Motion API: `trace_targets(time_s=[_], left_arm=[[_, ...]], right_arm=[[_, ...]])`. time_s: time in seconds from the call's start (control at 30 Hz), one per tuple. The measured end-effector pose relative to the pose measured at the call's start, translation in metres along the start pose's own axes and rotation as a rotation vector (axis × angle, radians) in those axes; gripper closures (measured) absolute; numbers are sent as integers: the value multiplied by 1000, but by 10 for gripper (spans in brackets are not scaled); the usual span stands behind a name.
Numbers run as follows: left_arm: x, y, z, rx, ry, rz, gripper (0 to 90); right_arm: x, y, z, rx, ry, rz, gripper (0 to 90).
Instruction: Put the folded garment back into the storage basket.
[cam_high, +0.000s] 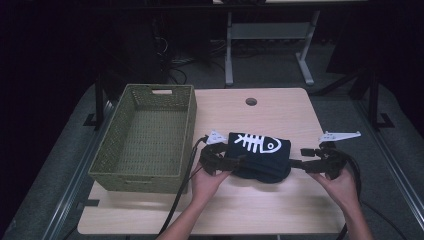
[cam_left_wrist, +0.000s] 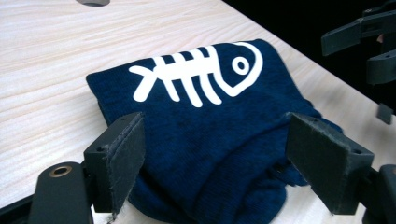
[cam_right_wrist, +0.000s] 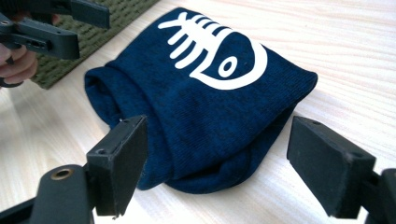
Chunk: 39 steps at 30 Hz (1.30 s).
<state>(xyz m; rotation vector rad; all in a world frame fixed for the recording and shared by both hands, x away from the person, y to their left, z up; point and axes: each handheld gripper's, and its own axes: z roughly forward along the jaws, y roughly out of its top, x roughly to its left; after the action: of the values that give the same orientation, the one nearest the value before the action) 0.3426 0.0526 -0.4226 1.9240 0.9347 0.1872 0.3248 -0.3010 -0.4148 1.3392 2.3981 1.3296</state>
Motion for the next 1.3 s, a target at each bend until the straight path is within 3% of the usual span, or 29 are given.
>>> trace_targets(time_s=[0.37, 0.63, 0.77, 0.83, 1.0, 1.17, 1.3], left_arm=[[19, 2, 18, 20, 36, -74, 205], [33, -4, 32, 65, 70, -118, 212], [39, -5, 38, 79, 65, -155, 223], [39, -6, 41, 95, 69, -144, 233], [42, -7, 47, 124, 60, -170, 281], [46, -10, 52, 149, 24, -223, 331], [46, -10, 52, 156, 4, -220, 403]], right_arm=[[-14, 6, 23, 51, -24, 52, 211], [-24, 6, 41, 75, -27, 94, 226], [-27, 6, 48, 86, -36, 117, 254], [-27, 6, 51, 81, -33, 119, 278], [-28, 4, 58, 103, -53, 142, 341], [-25, 4, 64, 114, -70, 147, 419], [-25, 1, 69, 134, -72, 151, 492]])
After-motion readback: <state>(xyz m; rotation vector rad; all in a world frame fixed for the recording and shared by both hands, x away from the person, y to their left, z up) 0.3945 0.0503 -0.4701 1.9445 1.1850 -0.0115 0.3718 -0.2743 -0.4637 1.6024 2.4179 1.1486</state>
